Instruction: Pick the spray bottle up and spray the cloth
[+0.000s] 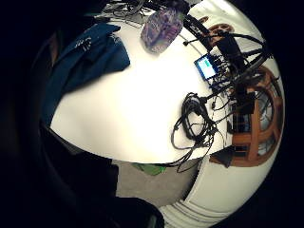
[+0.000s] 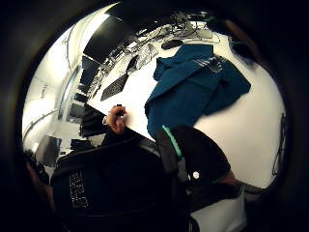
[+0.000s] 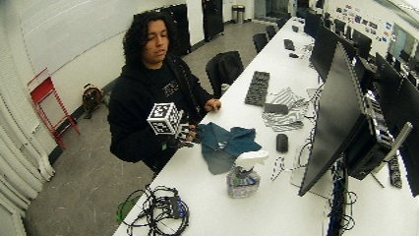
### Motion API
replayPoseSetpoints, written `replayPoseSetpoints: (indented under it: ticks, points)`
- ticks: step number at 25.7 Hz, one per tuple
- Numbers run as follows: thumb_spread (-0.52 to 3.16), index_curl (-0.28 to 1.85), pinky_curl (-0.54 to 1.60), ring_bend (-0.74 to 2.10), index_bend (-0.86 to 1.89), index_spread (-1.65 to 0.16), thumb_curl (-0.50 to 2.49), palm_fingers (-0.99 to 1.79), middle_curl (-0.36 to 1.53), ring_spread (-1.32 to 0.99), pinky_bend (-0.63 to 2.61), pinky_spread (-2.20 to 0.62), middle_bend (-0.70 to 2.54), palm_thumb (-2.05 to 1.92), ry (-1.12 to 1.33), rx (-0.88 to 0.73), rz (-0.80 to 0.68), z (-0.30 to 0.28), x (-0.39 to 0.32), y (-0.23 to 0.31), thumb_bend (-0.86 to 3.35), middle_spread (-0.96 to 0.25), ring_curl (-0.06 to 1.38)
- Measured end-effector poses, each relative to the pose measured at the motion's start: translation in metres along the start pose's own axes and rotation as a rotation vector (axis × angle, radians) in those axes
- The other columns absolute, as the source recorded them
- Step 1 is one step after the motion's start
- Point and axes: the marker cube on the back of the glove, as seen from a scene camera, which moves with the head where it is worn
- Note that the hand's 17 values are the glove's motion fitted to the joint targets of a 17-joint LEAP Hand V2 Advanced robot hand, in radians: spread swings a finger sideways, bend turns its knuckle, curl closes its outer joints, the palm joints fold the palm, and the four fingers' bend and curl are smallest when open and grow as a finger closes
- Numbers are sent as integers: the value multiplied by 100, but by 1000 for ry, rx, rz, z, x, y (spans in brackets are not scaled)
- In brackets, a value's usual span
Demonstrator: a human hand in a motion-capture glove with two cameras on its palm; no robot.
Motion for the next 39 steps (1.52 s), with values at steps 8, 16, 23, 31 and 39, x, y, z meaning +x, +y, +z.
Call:
replayPoseSetpoints:
  ticks: [8, 16, 23, 31, 39]
  points:
    - [80, 15, 15, 38, 18, -31, 12, 54, 18, -9, 24, 14, 39, 40, 18, -107, 5, 10, 4, 0, 20, -7, 17]
    - [100, 21, 19, 33, 18, -36, 15, 52, 23, -10, 20, 17, 36, 43, 9, -135, 29, 18, 14, -6, 17, -7, 19]
    - [108, 23, 21, 34, 14, -37, 18, 55, 26, -10, 18, 18, 36, 45, 17, -68, 108, 12, 54, -25, 13, -8, 22]
    - [113, 22, 24, 39, 11, -37, 22, 57, 30, -12, 19, 19, 37, 49, -12, -8, 244, -11, 131, -72, 10, -8, 26]
    - [112, 18, 29, 47, 5, -36, 25, 62, 32, -15, 28, 17, 35, 53, -373, 209, 381, -32, 178, -166, 6, -9, 30]
